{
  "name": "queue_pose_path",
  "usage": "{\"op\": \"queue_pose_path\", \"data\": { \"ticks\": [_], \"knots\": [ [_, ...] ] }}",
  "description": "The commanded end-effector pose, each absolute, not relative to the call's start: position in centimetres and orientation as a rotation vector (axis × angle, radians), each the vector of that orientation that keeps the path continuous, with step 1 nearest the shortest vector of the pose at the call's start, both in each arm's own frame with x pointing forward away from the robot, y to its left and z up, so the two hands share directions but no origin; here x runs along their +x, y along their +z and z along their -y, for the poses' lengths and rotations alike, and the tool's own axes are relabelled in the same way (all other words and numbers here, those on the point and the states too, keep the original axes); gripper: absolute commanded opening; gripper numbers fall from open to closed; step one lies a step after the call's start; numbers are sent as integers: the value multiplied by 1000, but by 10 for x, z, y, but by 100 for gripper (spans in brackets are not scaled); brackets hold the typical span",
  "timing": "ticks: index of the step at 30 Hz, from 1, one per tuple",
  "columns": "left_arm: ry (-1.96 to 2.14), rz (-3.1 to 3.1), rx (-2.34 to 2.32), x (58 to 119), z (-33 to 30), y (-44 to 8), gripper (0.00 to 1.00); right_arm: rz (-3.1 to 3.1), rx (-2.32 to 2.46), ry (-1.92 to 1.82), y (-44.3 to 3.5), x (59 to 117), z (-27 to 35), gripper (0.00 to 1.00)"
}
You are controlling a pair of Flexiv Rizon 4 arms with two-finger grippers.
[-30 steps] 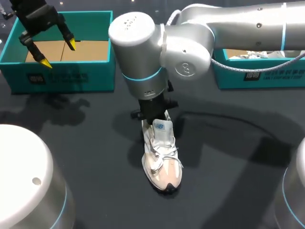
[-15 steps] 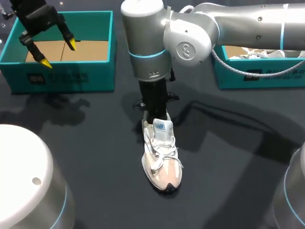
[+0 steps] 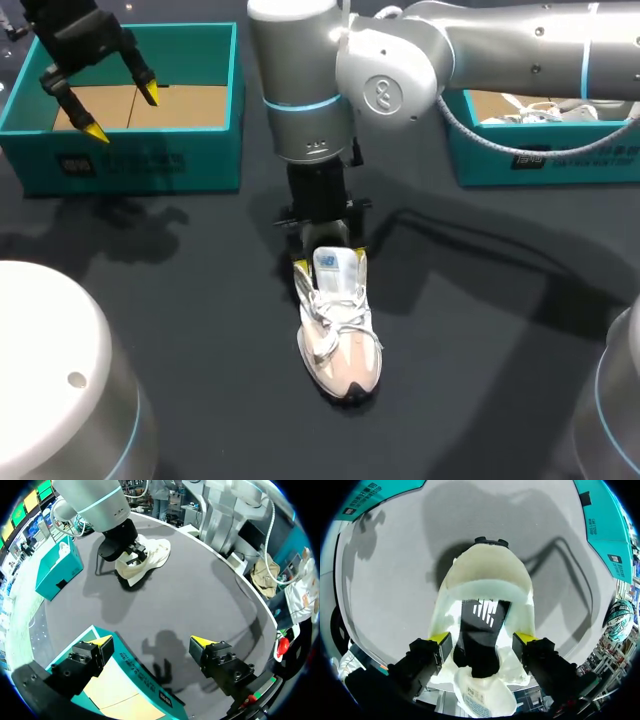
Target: Take the shoe out of the shoebox, open the shoe tongue, remove and reinsert the insole, then place the shoe into the shoebox
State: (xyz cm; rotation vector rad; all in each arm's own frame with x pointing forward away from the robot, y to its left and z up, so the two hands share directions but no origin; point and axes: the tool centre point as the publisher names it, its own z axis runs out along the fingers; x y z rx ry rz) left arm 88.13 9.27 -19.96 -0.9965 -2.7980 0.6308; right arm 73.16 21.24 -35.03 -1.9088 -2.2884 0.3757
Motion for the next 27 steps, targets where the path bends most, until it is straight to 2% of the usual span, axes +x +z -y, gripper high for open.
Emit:
{"op": "queue_pose_path", "data": {
  "ticks": [1, 27],
  "knots": [
    [627, 2798, -997, 881, -93, -199, 100, 2284, -1918, 373, -354, 728, -213, 100],
    [627, 2798, -997, 881, -93, -199, 100, 2233, -2131, 347, -336, 702, -206, 100]
  ]
}}
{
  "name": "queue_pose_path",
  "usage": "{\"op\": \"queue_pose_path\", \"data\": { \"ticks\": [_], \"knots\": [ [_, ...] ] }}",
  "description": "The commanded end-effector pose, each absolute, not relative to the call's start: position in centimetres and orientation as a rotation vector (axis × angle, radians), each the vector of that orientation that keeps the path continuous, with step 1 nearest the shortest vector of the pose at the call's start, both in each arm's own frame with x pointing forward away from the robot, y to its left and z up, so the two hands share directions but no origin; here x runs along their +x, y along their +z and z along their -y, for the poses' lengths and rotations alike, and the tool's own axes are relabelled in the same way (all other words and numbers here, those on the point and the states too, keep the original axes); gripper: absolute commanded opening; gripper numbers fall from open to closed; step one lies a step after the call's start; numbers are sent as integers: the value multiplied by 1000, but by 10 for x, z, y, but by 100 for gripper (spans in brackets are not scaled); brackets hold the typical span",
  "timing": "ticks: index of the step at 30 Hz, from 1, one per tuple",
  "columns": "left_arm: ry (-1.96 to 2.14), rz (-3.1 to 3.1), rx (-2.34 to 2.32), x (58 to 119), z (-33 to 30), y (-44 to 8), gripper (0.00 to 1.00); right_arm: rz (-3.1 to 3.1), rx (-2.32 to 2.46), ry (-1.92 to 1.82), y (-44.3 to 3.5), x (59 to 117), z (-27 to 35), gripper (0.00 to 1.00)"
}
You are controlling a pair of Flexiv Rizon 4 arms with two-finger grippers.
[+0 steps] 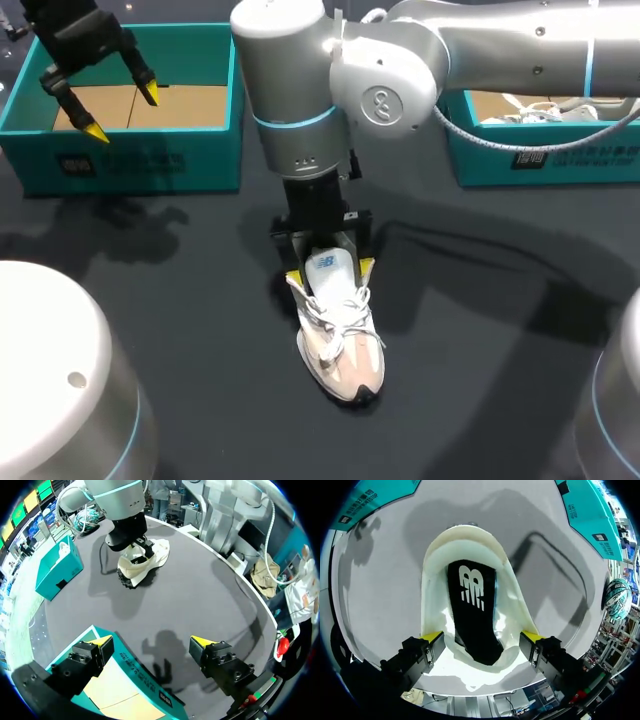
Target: Take the shoe out of the shoebox, open the shoe tongue, remove and reinsert the insole, then place the shoe into the shoebox
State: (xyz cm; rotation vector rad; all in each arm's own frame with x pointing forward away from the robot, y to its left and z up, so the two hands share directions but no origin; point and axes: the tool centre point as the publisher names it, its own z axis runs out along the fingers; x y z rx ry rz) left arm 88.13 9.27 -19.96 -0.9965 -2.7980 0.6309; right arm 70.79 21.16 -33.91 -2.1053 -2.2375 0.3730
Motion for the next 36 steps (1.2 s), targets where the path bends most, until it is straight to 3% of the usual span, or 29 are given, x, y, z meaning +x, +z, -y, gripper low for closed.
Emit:
{"op": "queue_pose_path", "data": {
  "ticks": [1, 36],
  "knots": [
    [627, 2798, -997, 881, -93, -199, 100, 2232, -2135, 344, -336, 702, -205, 100],
    [627, 2798, -997, 881, -93, -199, 100, 2462, -1734, 317, -349, 746, -215, 100]
  ]
}}
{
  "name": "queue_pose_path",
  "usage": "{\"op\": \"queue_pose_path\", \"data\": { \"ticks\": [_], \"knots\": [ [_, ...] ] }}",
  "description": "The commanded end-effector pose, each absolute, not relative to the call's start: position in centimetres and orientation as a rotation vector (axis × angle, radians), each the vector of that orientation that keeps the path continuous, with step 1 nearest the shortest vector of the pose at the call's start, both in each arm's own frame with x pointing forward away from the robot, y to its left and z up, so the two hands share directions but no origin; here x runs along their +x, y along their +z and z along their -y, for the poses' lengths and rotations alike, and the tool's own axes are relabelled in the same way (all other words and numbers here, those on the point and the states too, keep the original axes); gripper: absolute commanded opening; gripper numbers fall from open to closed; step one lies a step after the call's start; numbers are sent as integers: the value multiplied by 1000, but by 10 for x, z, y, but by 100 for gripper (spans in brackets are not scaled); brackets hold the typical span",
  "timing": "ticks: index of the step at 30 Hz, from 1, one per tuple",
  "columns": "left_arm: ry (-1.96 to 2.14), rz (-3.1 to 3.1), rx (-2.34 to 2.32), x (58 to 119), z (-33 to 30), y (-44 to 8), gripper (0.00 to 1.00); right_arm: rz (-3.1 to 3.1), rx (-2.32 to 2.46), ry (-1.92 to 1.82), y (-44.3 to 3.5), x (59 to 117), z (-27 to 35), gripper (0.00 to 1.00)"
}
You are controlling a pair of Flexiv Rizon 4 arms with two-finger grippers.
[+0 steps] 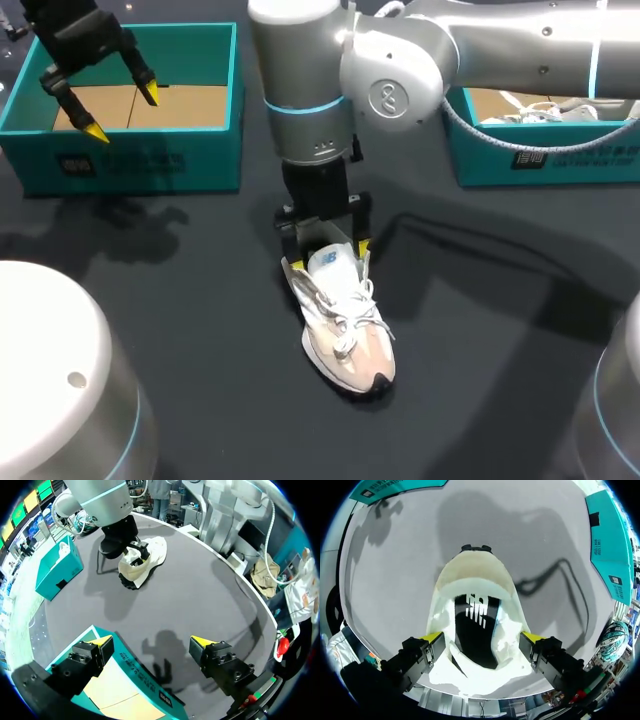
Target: Take the shoe out of the shoebox, open the shoe tongue, remove and reinsert the insole, then place the shoe into the shoebox
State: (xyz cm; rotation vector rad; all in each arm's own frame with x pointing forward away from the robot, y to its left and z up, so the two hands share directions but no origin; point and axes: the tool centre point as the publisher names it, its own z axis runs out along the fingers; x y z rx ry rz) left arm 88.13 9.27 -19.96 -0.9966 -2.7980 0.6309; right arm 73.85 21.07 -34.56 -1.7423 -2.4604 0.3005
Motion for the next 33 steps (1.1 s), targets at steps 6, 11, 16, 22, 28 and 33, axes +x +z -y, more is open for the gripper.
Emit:
{"op": "queue_pose_path", "data": {
  "ticks": [6, 11, 16, 22, 28, 33],
  "knots": [
    [627, 2798, -997, 881, -93, -199, 100, 2470, -1725, 322, -341, 747, -213, 100],
    [627, 2798, -997, 881, -93, -199, 100, 2502, -1695, 310, -342, 746, -216, 100],
    [627, 2798, -997, 881, -93, -199, 100, 2573, -1621, 271, -344, 744, -220, 100],
    [627, 2798, -997, 881, -93, -199, 100, 2614, -1590, 272, -343, 739, -222, 89],
    [627, 2798, -997, 881, -93, -199, 100, 2641, -1596, 266, -338, 739, -224, 73],
    [627, 2798, -997, 881, -93, -199, 100, 2691, -1597, 249, -333, 740, -226, 82]
  ]
}}
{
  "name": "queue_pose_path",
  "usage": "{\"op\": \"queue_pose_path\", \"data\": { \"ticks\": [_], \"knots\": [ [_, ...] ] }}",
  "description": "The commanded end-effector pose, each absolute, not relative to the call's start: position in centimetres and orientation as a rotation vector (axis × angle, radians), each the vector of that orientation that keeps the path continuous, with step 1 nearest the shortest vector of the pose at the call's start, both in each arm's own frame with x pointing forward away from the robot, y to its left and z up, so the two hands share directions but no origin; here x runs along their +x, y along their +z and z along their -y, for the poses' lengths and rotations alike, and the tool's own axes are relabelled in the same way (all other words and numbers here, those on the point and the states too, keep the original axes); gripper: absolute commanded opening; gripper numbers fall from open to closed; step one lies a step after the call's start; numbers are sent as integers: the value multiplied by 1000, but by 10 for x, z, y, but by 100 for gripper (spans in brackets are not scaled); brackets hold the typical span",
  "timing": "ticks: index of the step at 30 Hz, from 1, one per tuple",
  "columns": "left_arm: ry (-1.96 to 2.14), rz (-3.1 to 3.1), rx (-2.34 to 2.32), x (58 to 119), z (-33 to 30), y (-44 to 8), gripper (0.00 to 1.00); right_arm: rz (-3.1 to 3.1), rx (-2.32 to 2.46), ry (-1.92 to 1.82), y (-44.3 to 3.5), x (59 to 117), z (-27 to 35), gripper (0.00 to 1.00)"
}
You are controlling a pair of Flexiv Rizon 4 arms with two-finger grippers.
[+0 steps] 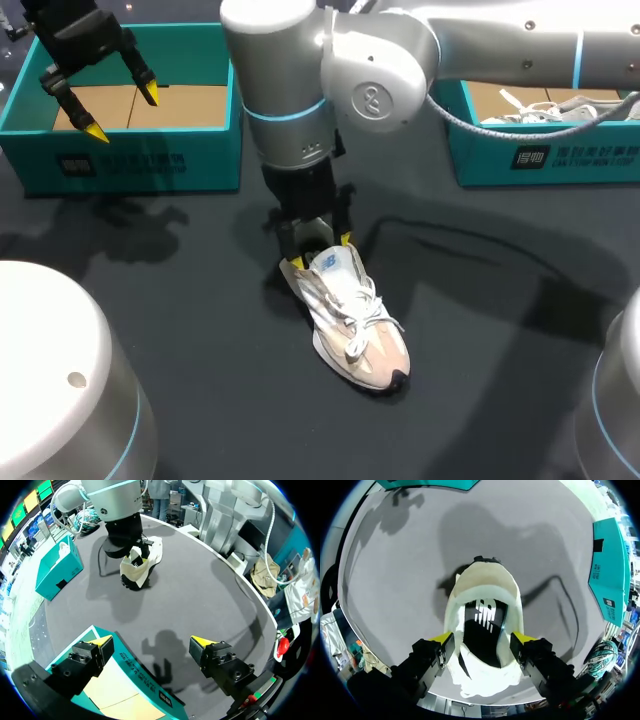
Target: Take the shoe out of the shoebox, open the shoe tongue, remove and reinsert the insole, then place the shoe into the shoebox
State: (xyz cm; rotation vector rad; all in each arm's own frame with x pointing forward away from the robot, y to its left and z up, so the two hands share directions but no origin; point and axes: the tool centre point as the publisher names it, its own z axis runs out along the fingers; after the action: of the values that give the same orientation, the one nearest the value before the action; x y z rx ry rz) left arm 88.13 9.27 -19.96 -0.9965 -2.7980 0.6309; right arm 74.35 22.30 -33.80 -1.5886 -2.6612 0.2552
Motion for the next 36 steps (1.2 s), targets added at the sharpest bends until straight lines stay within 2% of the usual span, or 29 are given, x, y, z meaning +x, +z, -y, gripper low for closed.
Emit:
{"op": "queue_pose_path", "data": {
  "ticks": [1, 4, 7, 11, 12, 16, 18, 21, 23, 25, 26, 27, 36],
  "knots": [
    [627, 2798, -997, 881, -93, -199, 100, 2702, -1606, 244, -331, 739, -226, 85],
    [627, 2798, -997, 881, -93, -199, 100, 2716, -1622, 235, -327, 737, -225, 96],
    [627, 2798, -997, 881, -93, -199, 100, 2710, -1653, 234, -324, 735, -221, 98],
    [627, 2798, -997, 881, -93, -199, 100, 2717, -1680, 228, -319, 732, -218, 93],
    [627, 2798, -997, 881, -93, -199, 100, 2717, -1681, 228, -319, 733, -217, 89],
    [627, 2798, -997, 881, -93, -199, 100, 2709, -1683, 228, -319, 734, -211, 87],
    [627, 2798, -997, 881, -93, -199, 100, 2719, -1703, 213, -317, 733, -210, 81],
    [627, 2798, -997, 881, -93, -199, 100, 2737, -1685, 213, -314, 736, -210, 68],
    [627, 2798, -997, 881, -93, -199, 100, 2744, -1666, 224, -314, 741, -211, 65],
    [627, 2798, -997, 881, -93, -199, 100, 2746, -1656, 230, -314, 744, -212, 59],
    [627, 2798, -997, 881, -93, -199, 100, 2745, -1655, 228, -314, 744, -211, 52],
    [627, 2798, -997, 881, -93, -199, 100, 2747, -1654, 224, -314, 744, -211, 49],
    [627, 2798, -997, 881, -93, -199, 100, 2730, -1650, 226, -319, 738, -205, 44]
  ]
}}
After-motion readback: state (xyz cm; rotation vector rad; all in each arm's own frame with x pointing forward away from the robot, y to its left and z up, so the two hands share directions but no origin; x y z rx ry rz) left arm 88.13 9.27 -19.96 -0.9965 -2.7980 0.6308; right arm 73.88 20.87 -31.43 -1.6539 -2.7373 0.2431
